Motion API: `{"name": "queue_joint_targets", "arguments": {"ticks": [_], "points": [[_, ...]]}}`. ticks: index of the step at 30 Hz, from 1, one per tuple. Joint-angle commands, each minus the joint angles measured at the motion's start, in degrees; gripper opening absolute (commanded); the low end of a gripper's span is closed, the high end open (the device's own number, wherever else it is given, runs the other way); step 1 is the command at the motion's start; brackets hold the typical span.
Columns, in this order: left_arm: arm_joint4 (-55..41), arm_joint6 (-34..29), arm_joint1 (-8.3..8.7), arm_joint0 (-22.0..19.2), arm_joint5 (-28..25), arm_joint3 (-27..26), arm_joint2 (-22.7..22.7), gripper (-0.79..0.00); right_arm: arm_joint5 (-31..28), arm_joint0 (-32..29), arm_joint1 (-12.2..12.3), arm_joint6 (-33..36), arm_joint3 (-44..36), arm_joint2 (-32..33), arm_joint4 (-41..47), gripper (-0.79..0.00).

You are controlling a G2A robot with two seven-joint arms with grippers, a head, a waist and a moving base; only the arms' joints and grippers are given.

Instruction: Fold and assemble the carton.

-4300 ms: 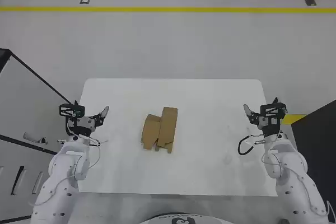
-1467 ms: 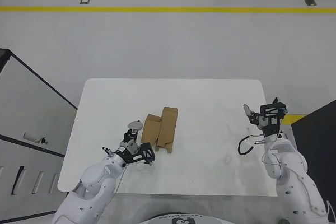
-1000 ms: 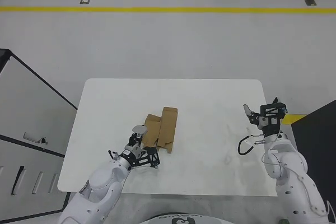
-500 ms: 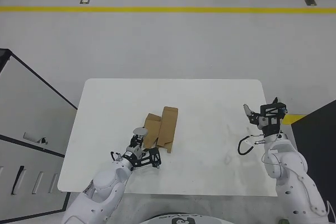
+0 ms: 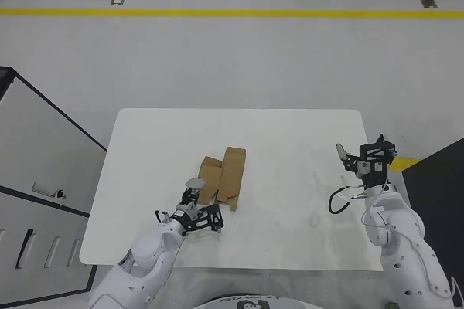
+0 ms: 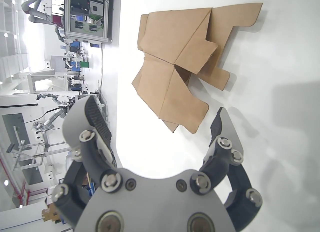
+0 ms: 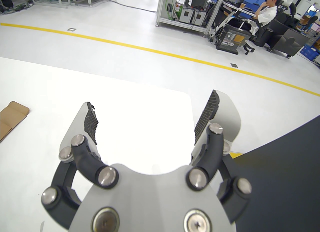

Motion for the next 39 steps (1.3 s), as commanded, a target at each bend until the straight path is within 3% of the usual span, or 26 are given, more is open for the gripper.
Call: {"name": "queue_joint_targets", "arguments": {"ticks": [1,5,7,9,14,18,25,33,39], "points": [[-0.08,0.0,-0.11,-0.47,0.23,0.74,0.49,0.0,0.0,0.0,0.0,0.0,0.0,0.0,0.0,0.0],[-0.26,0.04,-0.3,-1.38,0.4,2.55,1.23,0.0,0.0,0.0,0.0,0.0,0.0,0.0,0.0,0.0],[-0.51,-0.05,-0.39,-1.75,0.62,3.24,1.44,-0.074,0.0,0.0,0.0,0.0,0.0,0.0,0.0,0.0],[-0.78,-0.03,-0.45,-2.02,0.78,3.73,1.57,-0.086,0.0,0.0,0.0,0.0,0.0,0.0,0.0,0.0],[-1.18,0.23,-0.52,-2.42,0.89,4.48,1.64,-0.237,0.0,0.0,0.0,0.0,0.0,0.0,0.0,0.0],[-1.19,0.46,-0.53,-2.59,0.8,4.82,1.7,-0.305,0.0,0.0,0.0,0.0,0.0,0.0,0.0,0.0],[-1.45,0.56,-0.55,-2.69,1.05,5.11,1.67,-0.348,0.0,0.0,0.0,0.0,0.0,0.0,0.0,0.0],[-1.14,1.29,-0.57,-2.8,1.13,5.91,2.13,-0.265,0.0,0.0,0.0,0.0,0.0,0.0,0.0,0.0],[-1.44,1.01,-0.72,-3.06,1.72,6.53,2.57,-0.36,0.0,0.0,0.0,0.0,0.0,0.0,0.0,0.0]]}}
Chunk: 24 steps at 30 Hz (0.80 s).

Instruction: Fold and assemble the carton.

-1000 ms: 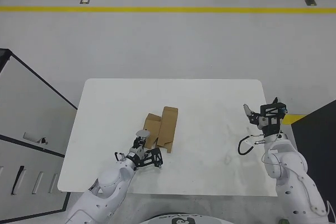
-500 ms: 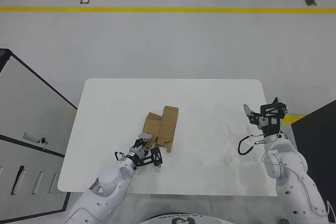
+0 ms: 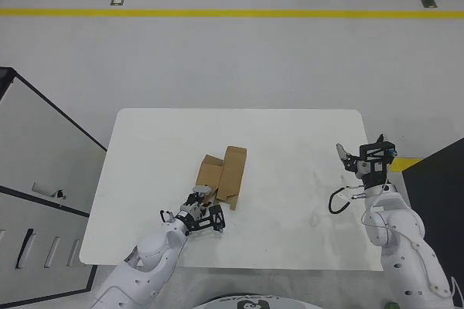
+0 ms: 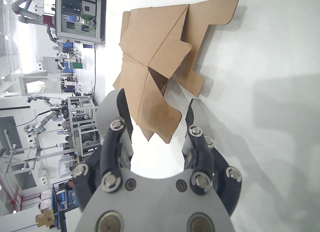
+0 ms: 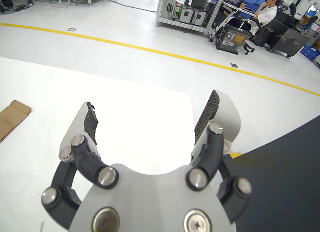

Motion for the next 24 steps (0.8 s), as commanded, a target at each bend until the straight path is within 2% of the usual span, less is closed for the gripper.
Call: {"name": "queue_joint_targets", "arguments": {"ticks": [1,6,10,12,13,15,24], "points": [[0.08,-0.26,-0.07,-0.16,0.26,0.37,0.23,-0.385,0.0,0.0,0.0,0.0,0.0,0.0,0.0,0.0],[0.07,-0.88,-0.23,-0.58,0.74,0.98,0.69,-0.403,0.0,0.0,0.0,0.0,0.0,0.0,0.0,0.0],[-0.14,-1.55,-0.37,-0.75,1.64,1.23,0.89,-0.465,0.0,0.0,0.0,0.0,0.0,0.0,0.0,0.0],[-0.28,-1.55,-0.41,-0.71,2.51,1.1,0.79,-0.533,0.0,0.0,0.0,0.0,0.0,0.0,0.0,0.0],[-0.34,-1.44,-0.41,-0.59,3.05,0.92,0.69,-0.686,0.0,0.0,0.0,0.0,0.0,0.0,0.0,0.0],[-0.02,-1.45,-0.38,-0.28,4.52,0.43,0.38,-0.785,0.0,0.0,0.0,0.0,0.0,0.0,0.0,0.0],[1.8,0.95,0.08,2.06,8.87,-3.85,-1.66,-0.785,0.0,0.0,0.0,0.0,0.0,0.0,0.0,0.0]]}}
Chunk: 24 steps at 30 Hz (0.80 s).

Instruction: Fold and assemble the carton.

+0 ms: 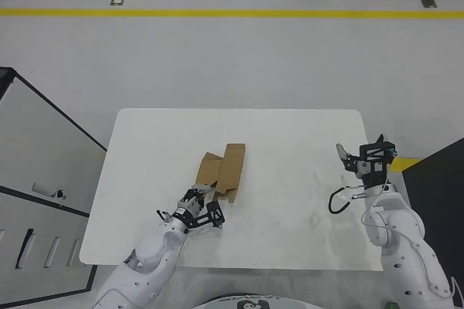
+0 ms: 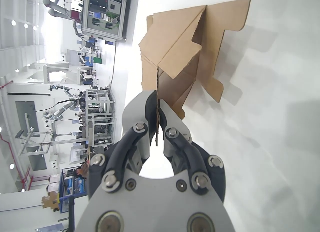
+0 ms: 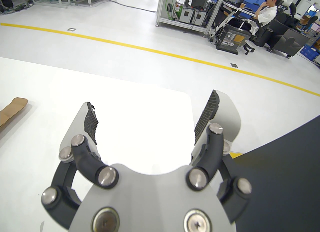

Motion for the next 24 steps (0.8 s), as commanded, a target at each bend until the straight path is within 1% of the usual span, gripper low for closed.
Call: {"name": "queue_joint_targets", "arguments": {"ticks": [1,5,7,9,19,20,24], "points": [[1.31,0.69,0.23,0.74,0.57,-1.7,-0.76,-0.785,0.0,0.0,0.0,0.0,0.0,0.0,0.0,0.0],[3.31,2.04,0.64,2.29,1.5,-5.07,-2.22,-0.785,0.0,0.0,0.0,0.0,0.0,0.0,0.0,0.0],[4.33,2.26,0.82,2.99,1.24,-6.51,-2.84,-0.785,0.0,0.0,0.0,0.0,0.0,0.0,0.0,0.0],[4.92,2.36,0.95,3.57,-0.2,-7.44,-3.06,-0.785,0.0,0.0,0.0,0.0,0.0,0.0,0.0,0.0],[4.88,2.61,0.98,3.64,-0.61,-7.76,-3.11,-0.785,0.0,0.0,0.0,0.0,0.0,0.0,0.0,0.0],[4.58,2.71,0.95,3.51,-0.39,-7.86,-3.15,-0.785,0.0,0.0,0.0,0.0,0.0,0.0,0.0,0.0],[8.96,5.92,1.25,2.91,2.57,-9.08,-3.62,-0.785,0.0,0.0,0.0,0.0,0.0,0.0,0.0,0.0]]}}
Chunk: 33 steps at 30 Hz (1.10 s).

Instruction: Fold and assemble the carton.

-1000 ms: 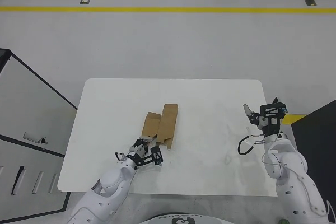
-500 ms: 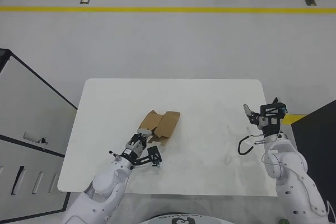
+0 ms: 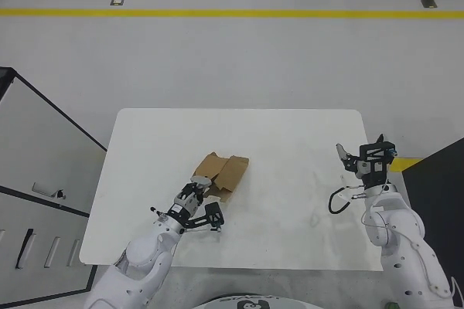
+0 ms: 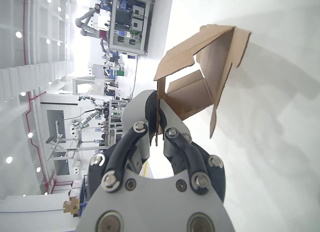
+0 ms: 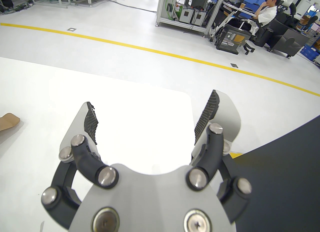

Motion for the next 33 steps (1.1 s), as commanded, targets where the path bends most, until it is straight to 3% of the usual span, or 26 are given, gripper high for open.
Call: {"name": "queue_joint_targets", "arguments": {"ticks": [1,13,24,33], "points": [[2.26,2.09,0.18,-0.01,1.86,-0.84,-0.38,-0.785,0.0,0.0,0.0,0.0,0.0,0.0,0.0,0.0],[11.58,11.61,1.13,0.06,8.17,-4.38,-1.92,-0.785,0.0,0.0,0.0,0.0,0.0,0.0,0.0,0.0],[11.9,12.01,1.14,-0.32,8.57,-4.81,-1.9,-0.785,0.0,0.0,0.0,0.0,0.0,0.0,0.0,0.0],[9.88,22.05,1.82,-0.64,16.08,-5.94,-4.05,-0.785,0.0,0.0,0.0,0.0,0.0,0.0,0.0,0.0]]}}
